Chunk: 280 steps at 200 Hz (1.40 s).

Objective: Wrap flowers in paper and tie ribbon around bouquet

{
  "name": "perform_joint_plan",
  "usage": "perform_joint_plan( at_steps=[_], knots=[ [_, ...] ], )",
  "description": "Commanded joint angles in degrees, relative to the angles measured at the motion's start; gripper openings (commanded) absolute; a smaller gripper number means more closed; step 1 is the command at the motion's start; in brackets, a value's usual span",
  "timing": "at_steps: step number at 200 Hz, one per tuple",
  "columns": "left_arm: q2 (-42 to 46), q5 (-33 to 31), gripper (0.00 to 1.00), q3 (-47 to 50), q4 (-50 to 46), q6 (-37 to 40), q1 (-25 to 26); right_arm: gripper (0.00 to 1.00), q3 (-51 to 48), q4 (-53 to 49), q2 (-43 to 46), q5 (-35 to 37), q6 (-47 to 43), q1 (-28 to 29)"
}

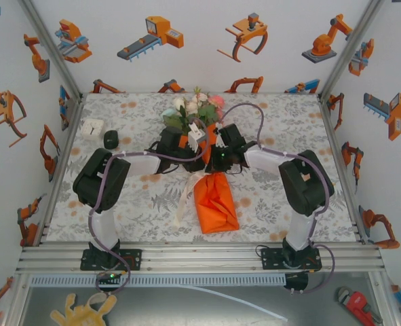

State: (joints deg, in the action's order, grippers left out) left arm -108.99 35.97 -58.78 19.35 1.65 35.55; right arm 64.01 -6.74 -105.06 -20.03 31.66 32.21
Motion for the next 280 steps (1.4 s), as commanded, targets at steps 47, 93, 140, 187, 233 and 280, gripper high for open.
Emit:
perform_joint_plan(
  at_steps=[47, 93, 140, 187, 233, 280],
  knots=[
    [3.4, 1.6, 0.08, 1.3, -3.8, 3.0, 0.6, 0.0, -4.4, 2.6, 6.5, 2.9, 0.0, -2.3],
    [4.4, 0.0, 0.07, 1.7, -4.9, 4.3, 0.1, 0.01, -4.1, 3.8, 7.4, 1.2, -0.2, -2.8],
    [4.3, -0.8, 0.09, 1.2, -4.7, 4.0, 0.1, 0.02, -6.8, 10.2, 10.1, -2.2, 3.6, -3.8],
    [4.6, -2.3, 0.14, 1.6, -3.5, 3.0, 0.0, 0.03, -10.3, 14.7, 11.7, -4.1, 6.1, -5.0],
    [9.5, -1.6, 0.23, 4.7, 2.2, -2.5, -0.5, 0.0, -10.9, 13.4, 10.7, -2.5, 5.4, -5.1],
    [10.5, -2.2, 0.26, 5.3, 1.3, -2.4, -0.5, 0.0, -11.1, 14.2, 11.8, -3.6, 4.6, -5.1]
  ],
)
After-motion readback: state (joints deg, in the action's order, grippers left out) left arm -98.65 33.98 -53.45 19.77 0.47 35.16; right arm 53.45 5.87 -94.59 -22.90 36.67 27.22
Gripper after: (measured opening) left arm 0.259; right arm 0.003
